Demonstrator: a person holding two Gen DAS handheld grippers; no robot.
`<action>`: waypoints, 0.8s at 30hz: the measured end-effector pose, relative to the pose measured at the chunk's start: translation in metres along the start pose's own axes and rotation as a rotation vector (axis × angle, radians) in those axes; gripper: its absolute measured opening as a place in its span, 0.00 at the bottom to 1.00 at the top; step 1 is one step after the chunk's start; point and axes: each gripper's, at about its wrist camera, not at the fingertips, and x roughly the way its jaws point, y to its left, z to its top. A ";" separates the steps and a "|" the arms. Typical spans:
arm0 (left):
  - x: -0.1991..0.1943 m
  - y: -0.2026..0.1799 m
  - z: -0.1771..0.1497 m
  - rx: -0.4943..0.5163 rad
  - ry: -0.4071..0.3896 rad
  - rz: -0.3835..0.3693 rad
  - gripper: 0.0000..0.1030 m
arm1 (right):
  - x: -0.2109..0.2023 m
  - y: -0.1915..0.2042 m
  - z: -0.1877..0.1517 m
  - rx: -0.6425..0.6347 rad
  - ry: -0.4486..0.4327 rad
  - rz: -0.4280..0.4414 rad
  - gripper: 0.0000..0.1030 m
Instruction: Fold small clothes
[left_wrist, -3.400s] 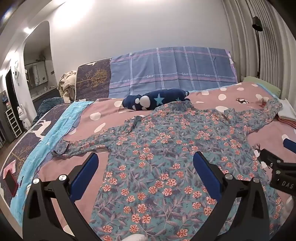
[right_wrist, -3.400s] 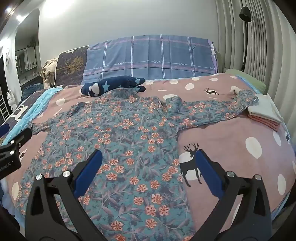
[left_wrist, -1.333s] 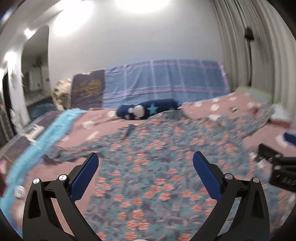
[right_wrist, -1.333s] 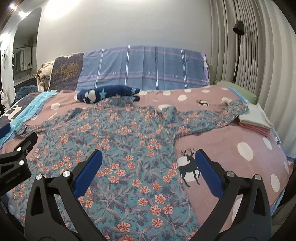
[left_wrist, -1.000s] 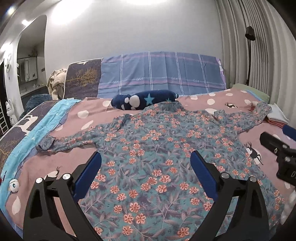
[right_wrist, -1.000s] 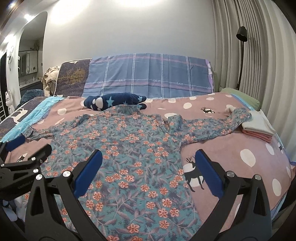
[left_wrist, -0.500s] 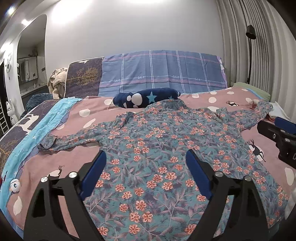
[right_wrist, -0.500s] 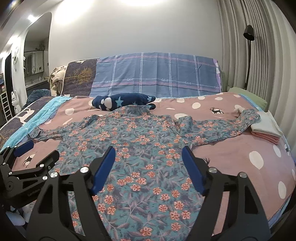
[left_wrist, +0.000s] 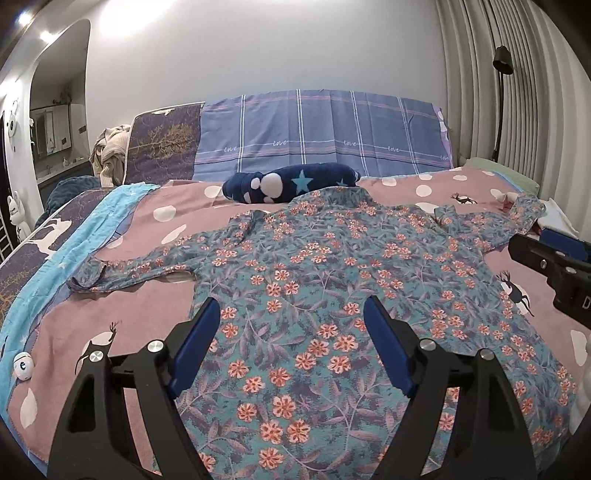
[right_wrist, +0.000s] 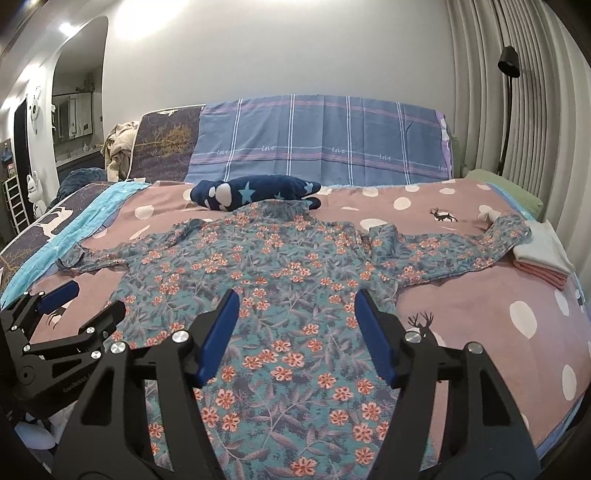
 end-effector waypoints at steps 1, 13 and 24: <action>0.001 0.001 0.000 -0.001 0.003 0.000 0.79 | 0.002 0.000 0.000 -0.002 0.002 -0.002 0.64; 0.022 0.012 -0.003 -0.005 0.057 -0.005 0.70 | 0.020 0.002 -0.001 -0.037 0.023 -0.024 0.58; 0.074 0.112 -0.003 -0.088 0.216 0.170 0.52 | 0.068 -0.023 -0.013 -0.127 0.165 -0.038 0.70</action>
